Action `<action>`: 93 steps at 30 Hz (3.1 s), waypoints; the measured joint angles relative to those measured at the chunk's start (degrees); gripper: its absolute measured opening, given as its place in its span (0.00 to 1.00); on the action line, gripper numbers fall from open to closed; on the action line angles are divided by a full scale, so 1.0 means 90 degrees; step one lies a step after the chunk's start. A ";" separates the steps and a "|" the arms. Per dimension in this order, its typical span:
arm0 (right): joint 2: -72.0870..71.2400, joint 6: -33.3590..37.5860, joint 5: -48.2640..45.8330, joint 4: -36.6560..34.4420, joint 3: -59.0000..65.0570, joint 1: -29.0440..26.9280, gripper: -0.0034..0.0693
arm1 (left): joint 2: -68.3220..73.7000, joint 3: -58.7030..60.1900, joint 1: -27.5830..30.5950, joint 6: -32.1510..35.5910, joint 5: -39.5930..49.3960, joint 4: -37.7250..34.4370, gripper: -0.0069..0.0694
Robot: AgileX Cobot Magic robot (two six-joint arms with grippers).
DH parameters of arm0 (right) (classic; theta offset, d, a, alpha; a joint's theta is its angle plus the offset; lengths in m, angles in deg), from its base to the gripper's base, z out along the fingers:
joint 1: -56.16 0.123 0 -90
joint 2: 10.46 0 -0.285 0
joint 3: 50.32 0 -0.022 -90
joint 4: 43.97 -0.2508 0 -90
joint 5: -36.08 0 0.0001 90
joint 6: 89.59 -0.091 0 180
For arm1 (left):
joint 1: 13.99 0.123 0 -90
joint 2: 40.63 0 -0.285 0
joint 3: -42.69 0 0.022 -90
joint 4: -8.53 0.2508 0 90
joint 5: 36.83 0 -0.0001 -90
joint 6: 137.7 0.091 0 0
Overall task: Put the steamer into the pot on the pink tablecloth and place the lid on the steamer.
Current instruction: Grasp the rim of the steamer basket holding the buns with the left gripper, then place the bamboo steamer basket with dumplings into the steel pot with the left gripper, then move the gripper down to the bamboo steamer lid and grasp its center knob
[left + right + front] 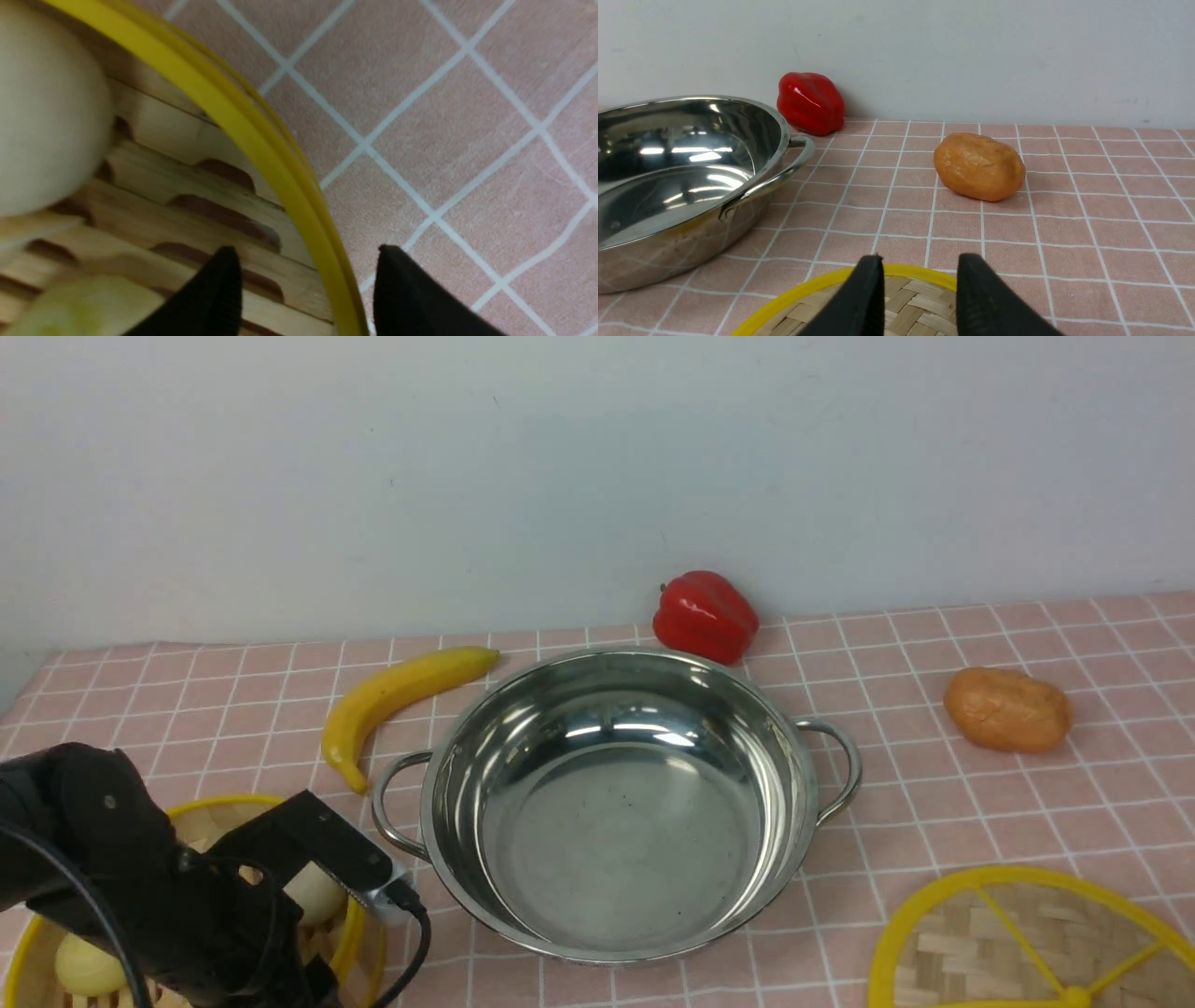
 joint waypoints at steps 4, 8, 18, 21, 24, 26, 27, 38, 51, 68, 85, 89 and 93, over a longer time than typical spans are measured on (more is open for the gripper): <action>0.0000 0.0000 0.0000 0.0000 0.0000 0.0000 0.38 | 0.0223 -0.0065 0.0000 -0.0204 0.0164 -0.0041 0.33; 0.0000 0.0000 0.0006 0.0000 0.0000 0.0000 0.38 | 0.0172 -0.0236 0.0000 -0.0618 0.0641 0.0414 0.13; 0.0000 0.0000 0.0006 0.0000 0.0000 0.0000 0.38 | -0.1005 -0.1895 -0.0308 -0.0417 0.2221 0.1340 0.13; 0.0000 0.0000 0.0006 0.0000 0.0000 0.0000 0.38 | -0.1075 -0.2489 -0.0694 -0.0347 0.2643 0.1404 0.13; 0.0000 0.0000 0.0006 0.0000 0.0000 0.0000 0.38 | -0.1061 -0.2836 -0.1145 -0.0220 0.2875 0.1367 0.13; 0.0000 0.0000 0.0006 0.0000 0.0000 0.0000 0.38 | -0.1024 -0.3012 -0.1484 -0.0148 0.2891 0.1311 0.13; 0.0000 0.0000 0.0006 0.0000 0.0000 0.0000 0.38 | -0.0991 -0.3098 -0.1667 -0.0141 0.2885 0.1273 0.13; 0.0000 0.0000 0.0006 0.0000 0.0000 0.0000 0.38 | 0.0708 -0.4384 -0.3419 -0.0527 0.2516 0.1052 0.13; 0.0000 0.0000 0.0006 0.0000 0.0000 0.0000 0.38 | 0.2401 -0.4929 -0.3484 -0.0668 0.2181 0.1266 0.13; 0.0000 0.0000 0.0006 0.0000 0.0000 0.0000 0.38 | 0.2776 -0.4921 -0.3536 -0.0906 0.2161 0.0706 0.13; 0.0000 0.0000 0.0006 -0.0006 0.0000 0.0000 0.38 | 0.2575 -0.5102 -0.3521 -0.1520 0.2550 0.0938 0.81; 0.0000 0.0000 0.0006 -0.0006 0.0000 0.0000 0.38 | 0.2068 -0.5740 -0.3521 -0.1968 0.2999 0.1273 0.77; 0.0000 0.0000 0.0006 -0.0006 0.0000 0.0000 0.38 | 0.1530 -0.6369 -0.3473 -0.2513 0.3037 0.1566 0.35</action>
